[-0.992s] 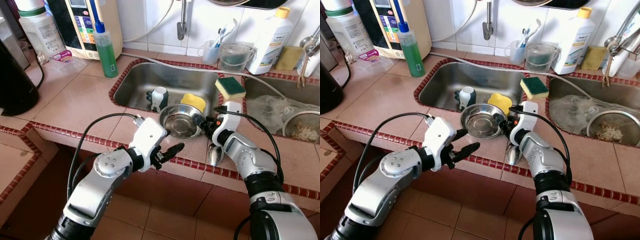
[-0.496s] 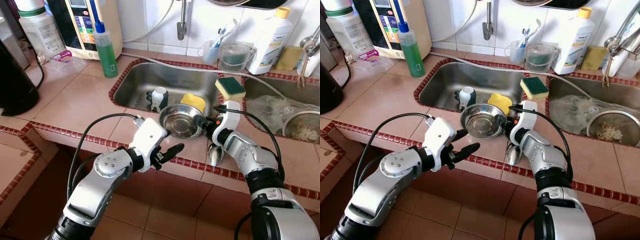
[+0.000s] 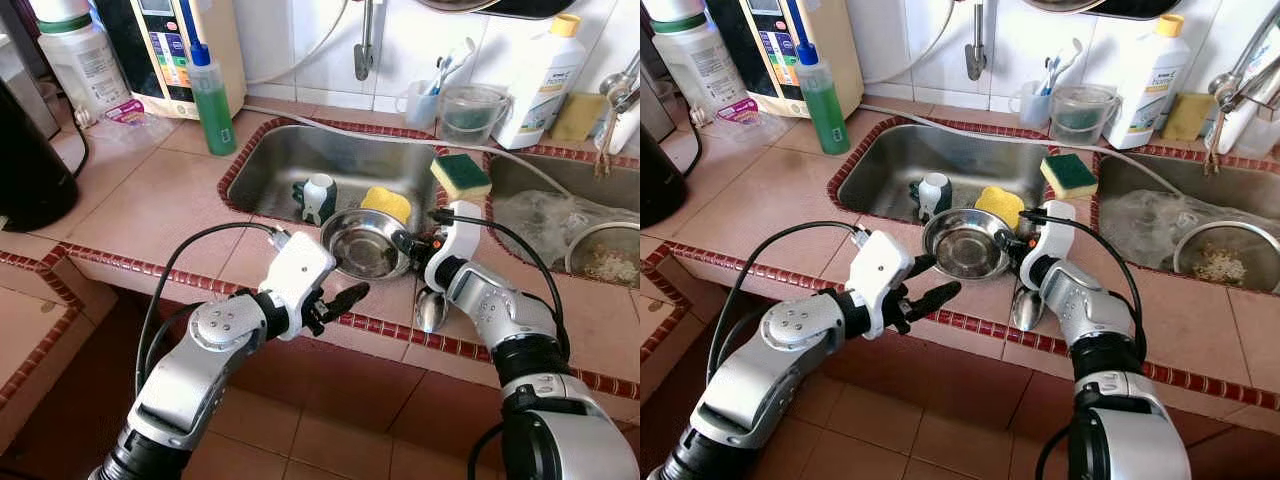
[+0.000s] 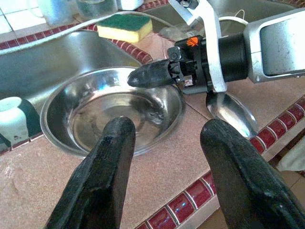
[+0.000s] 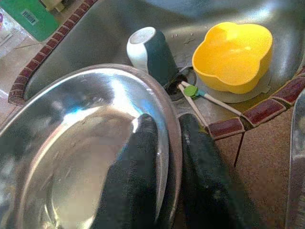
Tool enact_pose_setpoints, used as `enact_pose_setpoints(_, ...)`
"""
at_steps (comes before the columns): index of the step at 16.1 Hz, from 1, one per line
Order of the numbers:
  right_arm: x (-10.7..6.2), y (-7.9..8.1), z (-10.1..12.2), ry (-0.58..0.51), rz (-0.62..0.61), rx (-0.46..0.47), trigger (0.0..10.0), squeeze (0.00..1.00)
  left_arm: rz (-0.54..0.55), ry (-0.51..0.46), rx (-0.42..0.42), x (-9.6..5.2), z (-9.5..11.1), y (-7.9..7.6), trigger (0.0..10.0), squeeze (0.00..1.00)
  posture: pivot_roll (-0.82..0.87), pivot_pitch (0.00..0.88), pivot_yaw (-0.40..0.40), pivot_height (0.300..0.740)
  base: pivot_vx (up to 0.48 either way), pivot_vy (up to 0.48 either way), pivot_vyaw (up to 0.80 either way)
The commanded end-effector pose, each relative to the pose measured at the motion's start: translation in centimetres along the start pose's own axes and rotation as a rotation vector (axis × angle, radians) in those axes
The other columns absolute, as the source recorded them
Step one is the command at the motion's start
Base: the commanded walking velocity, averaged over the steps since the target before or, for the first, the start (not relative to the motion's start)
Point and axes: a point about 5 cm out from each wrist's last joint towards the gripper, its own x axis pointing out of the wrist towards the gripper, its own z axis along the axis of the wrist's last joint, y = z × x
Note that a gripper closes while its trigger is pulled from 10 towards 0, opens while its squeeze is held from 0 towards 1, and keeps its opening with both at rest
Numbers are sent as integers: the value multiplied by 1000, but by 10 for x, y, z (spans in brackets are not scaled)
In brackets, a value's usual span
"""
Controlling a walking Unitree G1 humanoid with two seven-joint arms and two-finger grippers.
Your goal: Kitchen organization
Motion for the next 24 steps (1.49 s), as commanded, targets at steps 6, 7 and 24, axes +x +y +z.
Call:
enact_pose_setpoints(6,1,-2,0,16,-17,31,0,0,5,-13,21,1,4,0,10000,0,-166,90,32,740,0,0,0)
enact_pose_setpoints(7,1,-2,2,6,-15,22,0,0,5,-16,22,1,4,0,10000,0,-168,87,33,740,0,0,0)
enact_pose_setpoints(24,-41,23,75,-584,164,-79,10000,0,286,-196,-95,-10,18,57,10000,0,-172,62,31,740,0,0,0)
